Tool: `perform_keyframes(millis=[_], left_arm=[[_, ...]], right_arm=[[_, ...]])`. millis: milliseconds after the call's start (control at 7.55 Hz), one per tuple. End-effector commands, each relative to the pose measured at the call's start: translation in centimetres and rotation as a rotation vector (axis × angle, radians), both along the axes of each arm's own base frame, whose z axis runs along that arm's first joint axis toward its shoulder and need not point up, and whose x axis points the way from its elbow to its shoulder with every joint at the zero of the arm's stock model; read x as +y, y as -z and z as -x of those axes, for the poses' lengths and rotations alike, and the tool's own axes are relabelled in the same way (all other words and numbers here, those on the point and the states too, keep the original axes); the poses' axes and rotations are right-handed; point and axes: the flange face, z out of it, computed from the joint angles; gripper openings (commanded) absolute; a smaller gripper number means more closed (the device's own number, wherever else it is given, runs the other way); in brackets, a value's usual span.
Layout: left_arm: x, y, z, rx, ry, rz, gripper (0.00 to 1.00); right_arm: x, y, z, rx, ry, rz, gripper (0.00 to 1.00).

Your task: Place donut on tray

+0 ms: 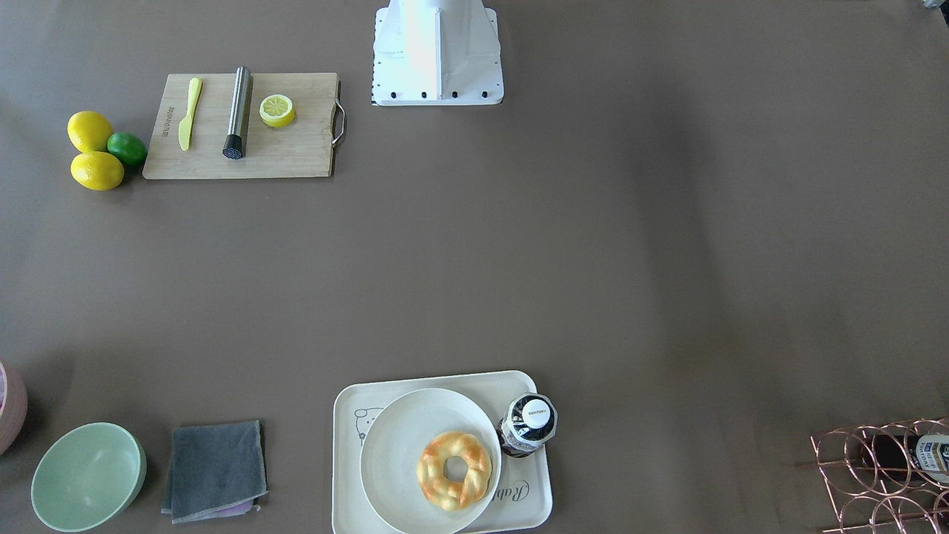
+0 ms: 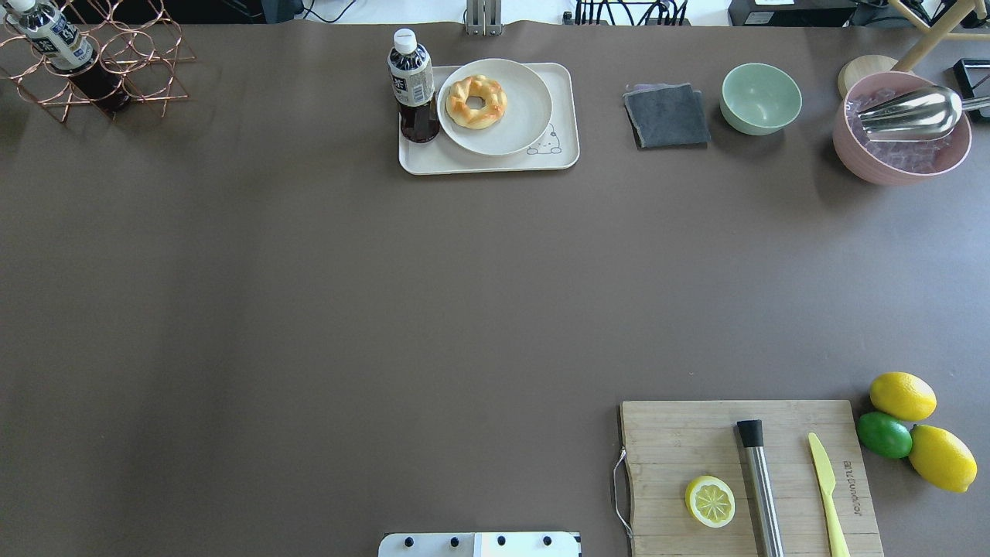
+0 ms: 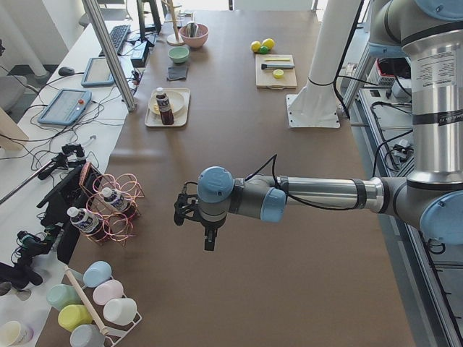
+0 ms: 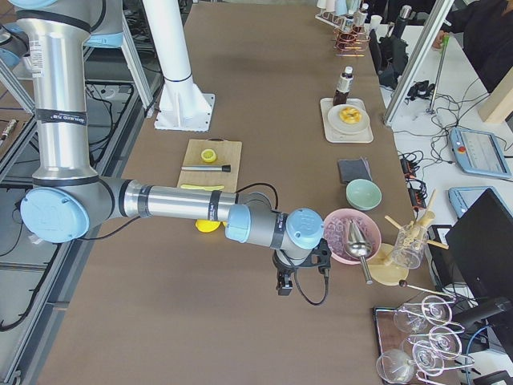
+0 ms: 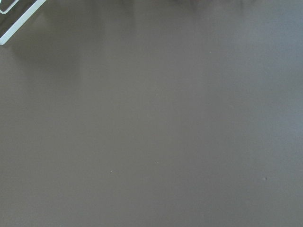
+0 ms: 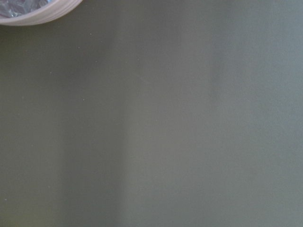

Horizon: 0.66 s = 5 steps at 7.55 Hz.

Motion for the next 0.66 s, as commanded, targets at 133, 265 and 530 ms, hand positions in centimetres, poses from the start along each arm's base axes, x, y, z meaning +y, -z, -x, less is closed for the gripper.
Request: perform_keyframes(millis=[133, 265, 530], left_arm=[[0.07, -0.31, 0.23, -0.011, 0.006, 0.007, 0.98], [0.08, -0.47, 0.24, -0.013, 0.006, 0.010, 0.98], [0.01, -0.50, 0.26, -0.016, 0.007, 0.010, 0.98]], right_arm=[[0.29, -0.31, -0.01, 0.002, 0.001, 0.005, 1.00], [0.21, -0.24, -0.01, 0.003, 0.001, 0.003, 1.00], [-0.05, 0.04, -0.03, 0.006, 0.002, -0.003, 1.00]])
